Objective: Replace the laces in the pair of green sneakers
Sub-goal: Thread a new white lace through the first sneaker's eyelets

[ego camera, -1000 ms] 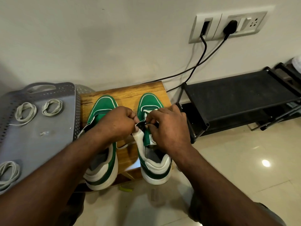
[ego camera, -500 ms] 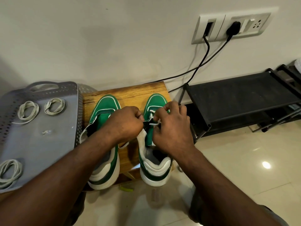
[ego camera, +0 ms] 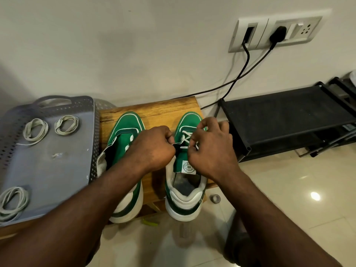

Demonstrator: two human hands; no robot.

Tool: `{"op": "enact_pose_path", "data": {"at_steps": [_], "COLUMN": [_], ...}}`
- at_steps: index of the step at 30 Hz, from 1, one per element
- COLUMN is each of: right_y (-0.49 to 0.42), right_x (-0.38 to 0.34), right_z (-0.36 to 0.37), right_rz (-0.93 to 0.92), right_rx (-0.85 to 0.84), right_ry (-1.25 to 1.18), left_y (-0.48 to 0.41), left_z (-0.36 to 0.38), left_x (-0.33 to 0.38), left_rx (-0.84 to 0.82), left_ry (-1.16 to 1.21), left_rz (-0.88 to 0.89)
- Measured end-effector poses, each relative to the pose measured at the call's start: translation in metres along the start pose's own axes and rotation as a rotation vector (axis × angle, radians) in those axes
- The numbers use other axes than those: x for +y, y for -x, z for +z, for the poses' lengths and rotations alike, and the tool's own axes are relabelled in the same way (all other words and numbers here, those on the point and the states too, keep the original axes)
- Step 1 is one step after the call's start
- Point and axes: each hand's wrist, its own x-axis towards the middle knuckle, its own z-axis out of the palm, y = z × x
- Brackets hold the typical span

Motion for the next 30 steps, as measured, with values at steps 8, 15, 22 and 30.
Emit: {"op": "enact_pose_path", "data": {"at_steps": [8,15,22,30], "right_y": [0.001,0.003,0.000,-0.004], "right_x": [-0.011,0.005,-0.006,0.030], "right_z": [0.002,-0.004,0.007,-0.005], "right_rz": [-0.063,-0.050,-0.055,0.018], "right_rx": [-0.021,0.139,-0.040,0.029], "right_ry": [-0.028,-0.208,-0.146,-0.991], "left_y": [0.001,0.000,0.001,-0.001], "left_z": [0.001,0.002,0.000,-0.002], "left_x": [0.000,0.004,0.004,0.002], "left_rx": [0.007,-0.005,-0.007,-0.035], "left_ry": [-0.041,-0.033,-0.026,-0.021], "left_rz": [0.006,0.018,0.025,0.011]}}
